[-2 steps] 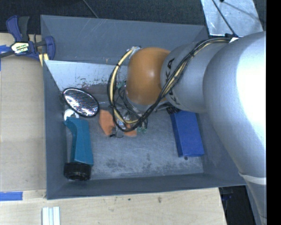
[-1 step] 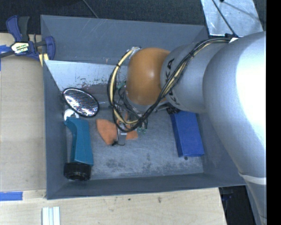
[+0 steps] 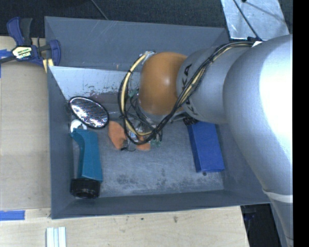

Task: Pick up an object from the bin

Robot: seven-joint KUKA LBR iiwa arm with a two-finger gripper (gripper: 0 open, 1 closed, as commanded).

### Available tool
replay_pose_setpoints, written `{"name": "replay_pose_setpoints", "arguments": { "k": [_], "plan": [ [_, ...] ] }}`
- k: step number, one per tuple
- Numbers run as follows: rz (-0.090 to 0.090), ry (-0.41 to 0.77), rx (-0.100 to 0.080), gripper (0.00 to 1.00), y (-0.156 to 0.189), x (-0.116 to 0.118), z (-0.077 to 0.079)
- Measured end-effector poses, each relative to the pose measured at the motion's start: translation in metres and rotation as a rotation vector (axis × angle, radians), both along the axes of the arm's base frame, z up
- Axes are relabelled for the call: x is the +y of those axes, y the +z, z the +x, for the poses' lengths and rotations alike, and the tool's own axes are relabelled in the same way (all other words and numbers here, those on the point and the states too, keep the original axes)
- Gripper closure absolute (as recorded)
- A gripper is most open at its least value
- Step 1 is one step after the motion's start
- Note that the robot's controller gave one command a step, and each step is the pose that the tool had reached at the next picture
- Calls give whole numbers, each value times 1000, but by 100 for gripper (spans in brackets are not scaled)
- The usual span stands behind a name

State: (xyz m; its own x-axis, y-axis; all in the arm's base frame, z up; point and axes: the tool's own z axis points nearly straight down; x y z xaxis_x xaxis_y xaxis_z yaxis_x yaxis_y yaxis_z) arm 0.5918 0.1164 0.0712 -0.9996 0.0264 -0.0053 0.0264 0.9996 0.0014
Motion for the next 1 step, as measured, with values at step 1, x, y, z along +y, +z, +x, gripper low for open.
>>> {"name": "replay_pose_setpoints", "arguments": {
  "k": [1],
  "plan": [
    [0, 0, 0, 100, 0, 0, 0]
  ]
}}
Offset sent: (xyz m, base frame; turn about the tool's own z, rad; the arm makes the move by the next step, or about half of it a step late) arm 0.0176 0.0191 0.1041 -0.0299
